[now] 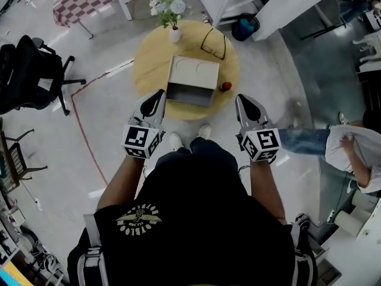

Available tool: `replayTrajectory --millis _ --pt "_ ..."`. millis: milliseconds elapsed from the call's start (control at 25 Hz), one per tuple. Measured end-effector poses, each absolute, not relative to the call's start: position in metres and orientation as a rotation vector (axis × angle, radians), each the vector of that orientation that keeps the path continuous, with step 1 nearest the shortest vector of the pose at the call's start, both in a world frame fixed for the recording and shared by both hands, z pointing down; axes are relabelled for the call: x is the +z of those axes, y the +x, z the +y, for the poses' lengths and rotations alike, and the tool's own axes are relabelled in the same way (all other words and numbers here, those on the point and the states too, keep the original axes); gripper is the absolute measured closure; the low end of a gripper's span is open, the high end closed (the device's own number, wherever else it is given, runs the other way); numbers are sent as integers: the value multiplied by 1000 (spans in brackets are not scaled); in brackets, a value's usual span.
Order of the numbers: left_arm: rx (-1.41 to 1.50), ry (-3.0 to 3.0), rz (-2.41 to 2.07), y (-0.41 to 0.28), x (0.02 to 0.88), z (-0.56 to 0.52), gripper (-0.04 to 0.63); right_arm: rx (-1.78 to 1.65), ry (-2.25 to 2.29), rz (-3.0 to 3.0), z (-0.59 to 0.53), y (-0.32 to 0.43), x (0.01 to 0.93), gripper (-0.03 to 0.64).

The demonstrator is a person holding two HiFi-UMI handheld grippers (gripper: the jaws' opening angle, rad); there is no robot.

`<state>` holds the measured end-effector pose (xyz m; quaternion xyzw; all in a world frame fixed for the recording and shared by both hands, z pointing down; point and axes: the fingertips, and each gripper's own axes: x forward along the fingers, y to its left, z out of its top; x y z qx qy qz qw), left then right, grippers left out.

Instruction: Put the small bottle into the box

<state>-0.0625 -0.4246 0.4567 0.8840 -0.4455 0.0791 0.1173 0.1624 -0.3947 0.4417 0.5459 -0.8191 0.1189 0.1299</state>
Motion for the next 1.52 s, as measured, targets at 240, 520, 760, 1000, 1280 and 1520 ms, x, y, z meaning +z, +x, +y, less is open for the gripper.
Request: replayTrajectory --millis 240,520,760,1000,1280,1520 --pt "280 2549 -1302 -49 490 -456 595 392 1516 -2309 -428 184 495 583" --pt "362 2538 -1314 -19 512 -492 595 508 1391 -2221 -463 210 581 492" --pt "460 2461 -1361 -30 541 -504 595 532 1314 -2161 -482 216 643 440" --pt "499 2448 -1343 -24 560 -507 595 579 1262 -2091 -488 229 703 416" --pt "546 2420 -1332 -23 580 -498 595 611 1229 -2027 -491 234 751 416" --pt "570 2396 -1344 -29 588 -491 595 593 1218 -1998 -496 238 767 417"
